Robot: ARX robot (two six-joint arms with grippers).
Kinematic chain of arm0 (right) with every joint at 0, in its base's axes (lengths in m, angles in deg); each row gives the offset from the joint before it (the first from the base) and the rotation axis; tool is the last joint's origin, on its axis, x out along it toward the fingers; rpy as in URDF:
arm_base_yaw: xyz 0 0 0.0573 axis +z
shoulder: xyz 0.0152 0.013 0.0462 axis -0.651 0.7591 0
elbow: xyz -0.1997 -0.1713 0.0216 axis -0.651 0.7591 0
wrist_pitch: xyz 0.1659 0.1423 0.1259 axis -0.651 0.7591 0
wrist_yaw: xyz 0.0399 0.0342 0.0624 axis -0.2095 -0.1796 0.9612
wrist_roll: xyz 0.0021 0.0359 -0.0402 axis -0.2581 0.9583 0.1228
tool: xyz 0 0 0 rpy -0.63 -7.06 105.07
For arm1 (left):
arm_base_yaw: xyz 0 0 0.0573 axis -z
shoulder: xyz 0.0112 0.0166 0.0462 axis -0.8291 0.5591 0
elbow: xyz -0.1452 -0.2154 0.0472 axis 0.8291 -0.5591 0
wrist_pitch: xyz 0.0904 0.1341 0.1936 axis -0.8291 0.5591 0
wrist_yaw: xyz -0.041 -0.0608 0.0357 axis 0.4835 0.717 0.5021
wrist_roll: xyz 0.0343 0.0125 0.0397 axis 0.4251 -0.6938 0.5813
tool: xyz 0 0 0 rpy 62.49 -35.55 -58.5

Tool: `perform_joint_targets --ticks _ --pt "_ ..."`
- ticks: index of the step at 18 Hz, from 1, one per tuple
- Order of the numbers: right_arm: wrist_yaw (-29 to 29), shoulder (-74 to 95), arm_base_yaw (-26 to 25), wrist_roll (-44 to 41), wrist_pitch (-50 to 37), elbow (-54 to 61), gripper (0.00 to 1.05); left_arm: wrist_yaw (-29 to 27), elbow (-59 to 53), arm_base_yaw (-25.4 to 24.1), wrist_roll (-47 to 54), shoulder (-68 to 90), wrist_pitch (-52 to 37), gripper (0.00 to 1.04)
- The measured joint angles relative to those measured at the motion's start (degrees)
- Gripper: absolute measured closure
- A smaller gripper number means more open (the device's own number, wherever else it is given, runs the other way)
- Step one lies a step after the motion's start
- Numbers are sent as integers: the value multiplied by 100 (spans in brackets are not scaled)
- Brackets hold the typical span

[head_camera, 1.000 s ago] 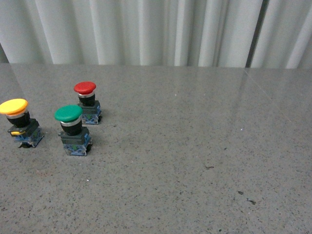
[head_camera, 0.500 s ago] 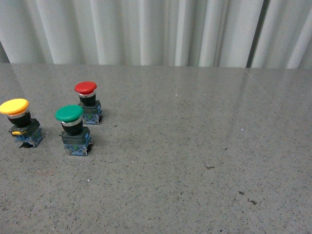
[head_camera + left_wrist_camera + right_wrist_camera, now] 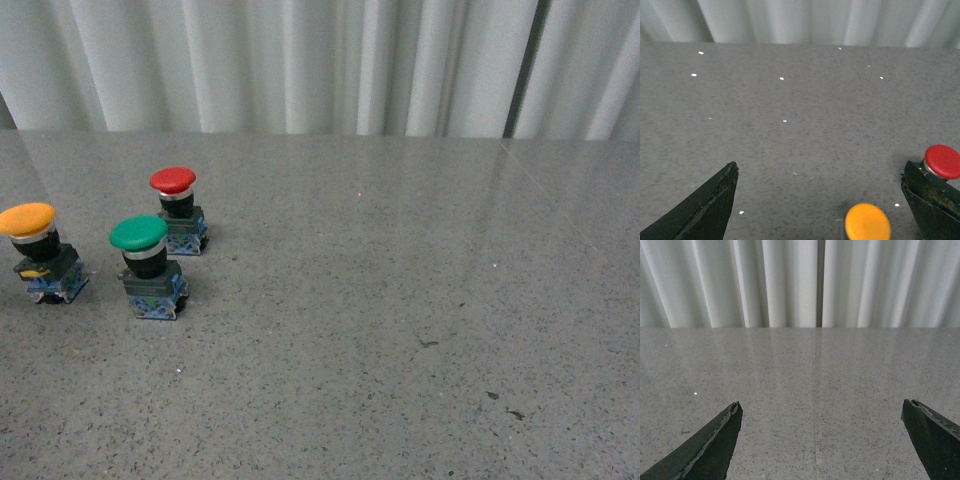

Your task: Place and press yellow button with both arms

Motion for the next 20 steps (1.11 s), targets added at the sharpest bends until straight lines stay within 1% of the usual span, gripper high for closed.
perform_joint_targets --ticks 3,8,10,18,20 --pt "0 0 0 0 -2 0 7 243 315 170 -162 680 214 7" --pt "0 0 0 0 -2 0 7 326 343 326 -481 1296 452 7" --pt "0 0 0 0 0 0 7 446 348 367 -603 1381 374 7" --pt "0 0 0 0 -2 0 7 396 363 391 -654 1690 562 7" --pt "0 0 0 0 -2 0 7 313 361 391 -610 1690 507 19"
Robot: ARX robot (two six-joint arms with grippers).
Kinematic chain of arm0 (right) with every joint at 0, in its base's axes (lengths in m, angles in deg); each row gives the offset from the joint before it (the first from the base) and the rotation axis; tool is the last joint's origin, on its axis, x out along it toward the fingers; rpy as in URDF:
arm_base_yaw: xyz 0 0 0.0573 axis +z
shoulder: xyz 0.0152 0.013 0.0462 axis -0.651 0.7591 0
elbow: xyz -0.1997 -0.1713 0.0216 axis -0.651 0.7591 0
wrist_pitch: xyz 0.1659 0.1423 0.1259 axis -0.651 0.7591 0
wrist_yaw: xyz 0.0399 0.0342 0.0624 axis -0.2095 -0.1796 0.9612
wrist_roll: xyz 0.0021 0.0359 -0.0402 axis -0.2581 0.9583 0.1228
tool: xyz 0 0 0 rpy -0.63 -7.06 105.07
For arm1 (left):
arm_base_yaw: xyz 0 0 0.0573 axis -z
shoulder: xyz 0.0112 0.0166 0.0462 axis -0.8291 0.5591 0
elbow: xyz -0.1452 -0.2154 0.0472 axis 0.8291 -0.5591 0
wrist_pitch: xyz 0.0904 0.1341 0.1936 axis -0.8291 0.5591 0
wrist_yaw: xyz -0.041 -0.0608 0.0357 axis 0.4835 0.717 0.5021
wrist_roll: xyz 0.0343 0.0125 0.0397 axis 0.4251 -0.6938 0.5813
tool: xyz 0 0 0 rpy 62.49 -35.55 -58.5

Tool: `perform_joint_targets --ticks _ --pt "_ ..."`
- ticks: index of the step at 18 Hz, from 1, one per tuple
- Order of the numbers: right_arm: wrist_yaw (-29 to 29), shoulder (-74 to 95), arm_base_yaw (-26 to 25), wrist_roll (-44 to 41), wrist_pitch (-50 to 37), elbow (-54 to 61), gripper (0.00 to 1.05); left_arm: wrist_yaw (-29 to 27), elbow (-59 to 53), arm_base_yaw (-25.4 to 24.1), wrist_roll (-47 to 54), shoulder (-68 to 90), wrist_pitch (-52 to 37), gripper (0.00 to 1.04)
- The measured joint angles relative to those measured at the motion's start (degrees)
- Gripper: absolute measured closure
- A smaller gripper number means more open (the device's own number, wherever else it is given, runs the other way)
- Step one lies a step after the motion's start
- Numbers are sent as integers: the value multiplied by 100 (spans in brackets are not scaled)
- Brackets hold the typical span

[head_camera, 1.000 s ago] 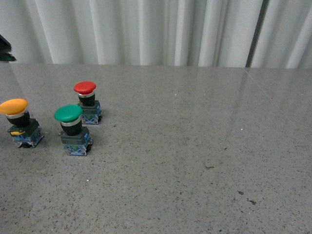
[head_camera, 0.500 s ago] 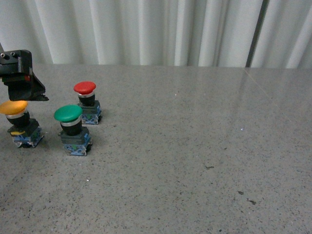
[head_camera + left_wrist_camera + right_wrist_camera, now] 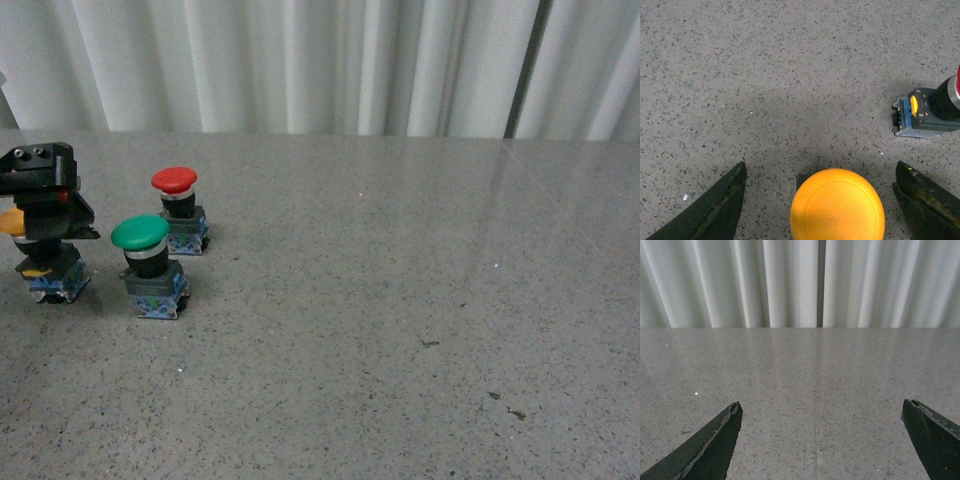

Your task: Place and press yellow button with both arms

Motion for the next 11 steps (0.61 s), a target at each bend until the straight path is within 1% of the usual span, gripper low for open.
perform_joint_targets --ticks 4,5,6,7,9,10,11 --pt "0 0 0 0 2 0 7 -103 0 -2 83 -2 4 45" --pt "0 0 0 0 0 -2 7 -116 0 -2 129 -28 37 56" --pt "0 0 0 0 2 0 7 -157 0 -2 153 -57 59 62" --pt "0 0 0 0 2 0 7 -181 0 -2 157 -98 94 66" --pt "0 0 0 0 2 0 7 -221 0 0 184 -232 125 67" --pt "0 0 0 0 0 0 7 -315 9 72 199 -619 251 67" --pt "0 0 0 0 2 0 7 -529 444 549 162 -949 507 67"
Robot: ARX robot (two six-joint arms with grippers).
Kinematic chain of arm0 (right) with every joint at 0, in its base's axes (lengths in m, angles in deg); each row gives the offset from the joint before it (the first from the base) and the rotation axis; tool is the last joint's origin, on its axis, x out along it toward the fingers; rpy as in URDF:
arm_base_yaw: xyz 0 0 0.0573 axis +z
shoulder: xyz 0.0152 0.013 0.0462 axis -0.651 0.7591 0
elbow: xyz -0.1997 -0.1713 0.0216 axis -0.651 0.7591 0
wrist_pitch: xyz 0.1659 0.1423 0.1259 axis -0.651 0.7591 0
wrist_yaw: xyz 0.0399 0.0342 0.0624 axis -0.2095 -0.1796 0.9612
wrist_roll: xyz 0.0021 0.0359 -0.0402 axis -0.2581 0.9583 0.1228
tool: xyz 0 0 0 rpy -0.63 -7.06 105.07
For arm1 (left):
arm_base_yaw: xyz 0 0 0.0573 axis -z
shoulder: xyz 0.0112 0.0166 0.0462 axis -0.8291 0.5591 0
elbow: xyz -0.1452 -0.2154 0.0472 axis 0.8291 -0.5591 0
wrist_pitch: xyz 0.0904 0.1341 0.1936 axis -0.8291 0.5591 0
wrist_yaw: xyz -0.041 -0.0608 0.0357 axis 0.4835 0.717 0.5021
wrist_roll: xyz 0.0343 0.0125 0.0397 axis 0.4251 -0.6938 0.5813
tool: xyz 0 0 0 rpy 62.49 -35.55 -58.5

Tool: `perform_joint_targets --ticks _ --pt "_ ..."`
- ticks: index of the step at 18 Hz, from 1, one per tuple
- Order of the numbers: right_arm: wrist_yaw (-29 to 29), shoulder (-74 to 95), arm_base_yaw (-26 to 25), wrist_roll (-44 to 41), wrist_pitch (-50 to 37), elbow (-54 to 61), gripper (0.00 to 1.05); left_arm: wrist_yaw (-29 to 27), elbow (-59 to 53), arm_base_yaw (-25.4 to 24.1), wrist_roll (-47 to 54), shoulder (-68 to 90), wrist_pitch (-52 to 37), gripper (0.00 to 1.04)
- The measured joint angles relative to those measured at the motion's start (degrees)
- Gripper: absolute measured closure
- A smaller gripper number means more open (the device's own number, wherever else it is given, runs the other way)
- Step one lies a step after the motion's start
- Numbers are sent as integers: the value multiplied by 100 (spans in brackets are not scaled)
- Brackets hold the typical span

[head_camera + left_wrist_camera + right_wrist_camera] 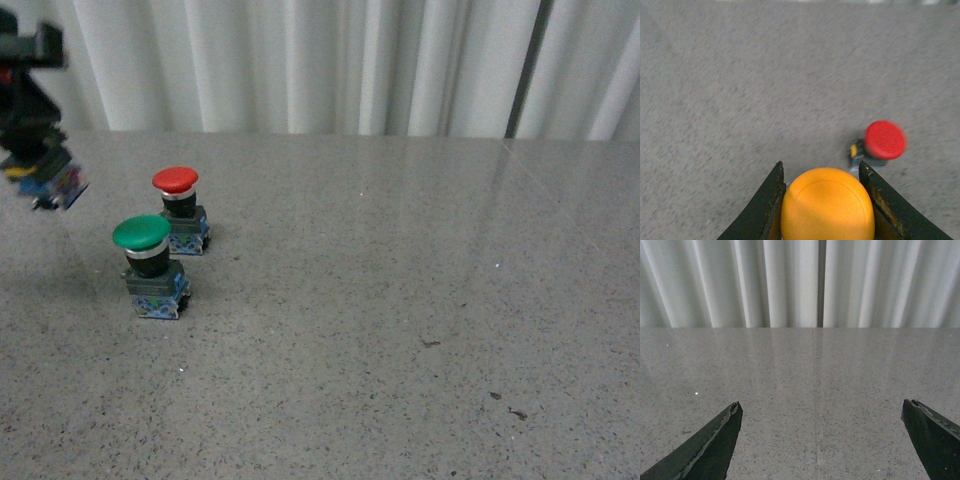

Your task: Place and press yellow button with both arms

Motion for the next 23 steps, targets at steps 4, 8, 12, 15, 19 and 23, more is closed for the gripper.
perform_joint_targets --ticks 4,8,12,15,19,23 --pt "0 0 0 0 0 0 7 -398 1283 1126 -378 420 328 68" --pt "0 0 0 0 0 0 7 -839 2277 2105 -1093 1624 595 68" --pt "0 0 0 0 0 0 7 -1174 2498 2876 -1727 2225 629 68" --pt "0 0 0 0 0 0 7 -1504 2503 3018 -2020 2435 581 68" --pt "0 0 0 0 0 0 7 -1574 2562 3023 -2337 2809 645 68" --pt "0 0 0 0 2 0 7 -1545 2767 3480 -2610 3161 756 68"
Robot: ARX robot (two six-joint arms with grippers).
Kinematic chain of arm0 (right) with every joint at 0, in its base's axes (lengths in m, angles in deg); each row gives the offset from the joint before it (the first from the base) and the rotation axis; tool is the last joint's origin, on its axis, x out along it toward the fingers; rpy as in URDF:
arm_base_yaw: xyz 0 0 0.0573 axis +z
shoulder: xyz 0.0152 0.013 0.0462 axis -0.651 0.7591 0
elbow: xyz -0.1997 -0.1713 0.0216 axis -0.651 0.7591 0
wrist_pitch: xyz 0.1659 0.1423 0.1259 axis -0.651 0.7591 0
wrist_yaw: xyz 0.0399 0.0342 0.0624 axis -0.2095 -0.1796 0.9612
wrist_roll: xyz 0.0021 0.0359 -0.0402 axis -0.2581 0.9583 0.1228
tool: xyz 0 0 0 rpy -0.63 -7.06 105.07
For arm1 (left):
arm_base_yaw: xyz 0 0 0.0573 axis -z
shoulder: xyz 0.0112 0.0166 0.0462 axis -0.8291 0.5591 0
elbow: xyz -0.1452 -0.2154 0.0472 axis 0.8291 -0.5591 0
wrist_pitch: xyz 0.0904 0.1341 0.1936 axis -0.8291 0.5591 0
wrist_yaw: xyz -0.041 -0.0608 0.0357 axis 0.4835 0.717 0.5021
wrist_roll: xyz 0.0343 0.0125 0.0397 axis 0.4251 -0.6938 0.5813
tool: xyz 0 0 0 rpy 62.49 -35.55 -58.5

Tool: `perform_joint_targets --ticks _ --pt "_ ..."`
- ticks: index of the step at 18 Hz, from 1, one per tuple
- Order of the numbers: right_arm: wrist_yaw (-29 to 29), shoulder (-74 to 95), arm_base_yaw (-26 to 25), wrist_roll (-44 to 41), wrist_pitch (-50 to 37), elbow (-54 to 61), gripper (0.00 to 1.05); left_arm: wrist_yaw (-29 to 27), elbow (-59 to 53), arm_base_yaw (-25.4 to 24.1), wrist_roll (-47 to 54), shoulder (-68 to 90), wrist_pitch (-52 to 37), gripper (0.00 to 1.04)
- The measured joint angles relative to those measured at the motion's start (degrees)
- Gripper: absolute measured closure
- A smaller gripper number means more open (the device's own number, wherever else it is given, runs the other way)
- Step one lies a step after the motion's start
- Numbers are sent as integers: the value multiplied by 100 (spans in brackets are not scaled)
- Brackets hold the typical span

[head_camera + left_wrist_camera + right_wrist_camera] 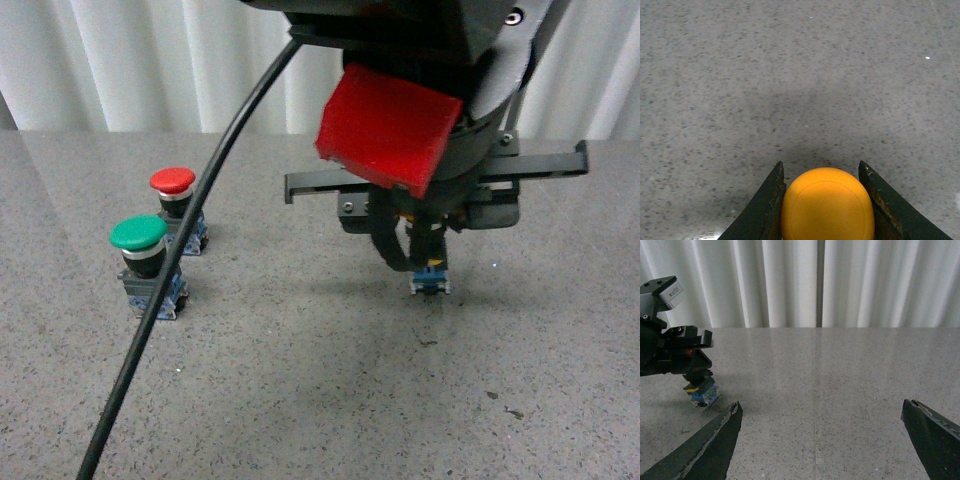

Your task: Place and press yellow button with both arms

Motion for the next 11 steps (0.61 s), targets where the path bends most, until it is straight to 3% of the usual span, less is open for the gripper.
perform_joint_targets --ticks 11 --pt "0 0 0 0 -4 0 7 -424 179 -57 28 164 72 68"
